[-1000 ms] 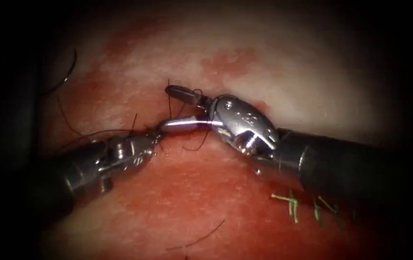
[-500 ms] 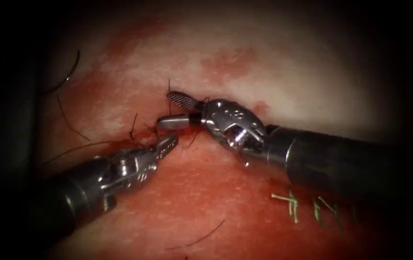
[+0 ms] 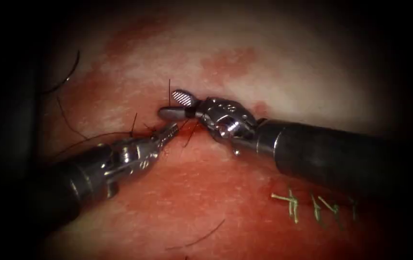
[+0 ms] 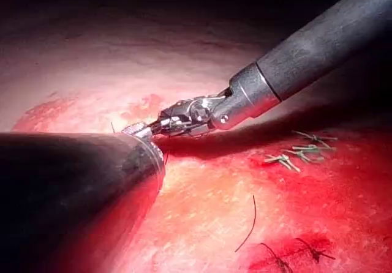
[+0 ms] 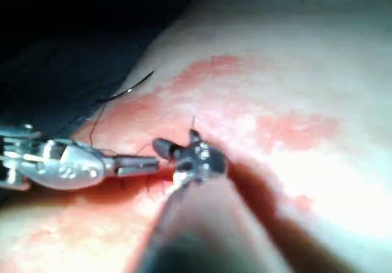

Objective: Wound Closure

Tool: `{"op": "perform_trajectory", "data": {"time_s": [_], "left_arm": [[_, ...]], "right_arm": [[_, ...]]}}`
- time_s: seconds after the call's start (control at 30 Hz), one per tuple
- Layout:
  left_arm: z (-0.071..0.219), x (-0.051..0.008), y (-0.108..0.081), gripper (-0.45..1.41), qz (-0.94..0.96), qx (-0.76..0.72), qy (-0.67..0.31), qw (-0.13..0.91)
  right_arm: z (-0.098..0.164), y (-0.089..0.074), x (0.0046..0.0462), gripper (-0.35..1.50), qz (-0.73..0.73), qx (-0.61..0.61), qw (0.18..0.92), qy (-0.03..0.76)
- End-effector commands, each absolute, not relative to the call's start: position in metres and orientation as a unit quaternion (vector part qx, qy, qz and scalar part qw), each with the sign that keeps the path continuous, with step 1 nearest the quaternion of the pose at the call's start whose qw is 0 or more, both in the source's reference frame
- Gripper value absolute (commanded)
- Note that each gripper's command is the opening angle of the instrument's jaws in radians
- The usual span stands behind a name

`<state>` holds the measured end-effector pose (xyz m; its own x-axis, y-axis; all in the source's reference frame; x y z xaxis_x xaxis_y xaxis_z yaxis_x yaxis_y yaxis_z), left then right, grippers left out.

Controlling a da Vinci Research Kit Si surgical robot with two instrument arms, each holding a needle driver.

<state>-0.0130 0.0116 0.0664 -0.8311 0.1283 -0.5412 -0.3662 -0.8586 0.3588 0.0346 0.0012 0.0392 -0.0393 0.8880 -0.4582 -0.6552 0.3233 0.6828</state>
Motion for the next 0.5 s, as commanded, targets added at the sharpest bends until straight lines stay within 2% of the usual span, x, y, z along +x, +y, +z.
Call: {"op": "perform_trajectory", "data": {"time_s": [0.03,0.5], "left_arm": [[0.0668,-0.0133,0.0119,-0.45,0.928,-0.259,0.231,0.132],[0.0672,-0.0129,0.0123,-0.45,0.928,-0.26,0.23,0.131]], "right_arm": [[0.0398,0.0014,0.0353,0.69,0.566,0.128,0.681,0.446],[0.0415,0.0019,0.0373,0.69,0.579,0.133,0.673,0.44]]}}
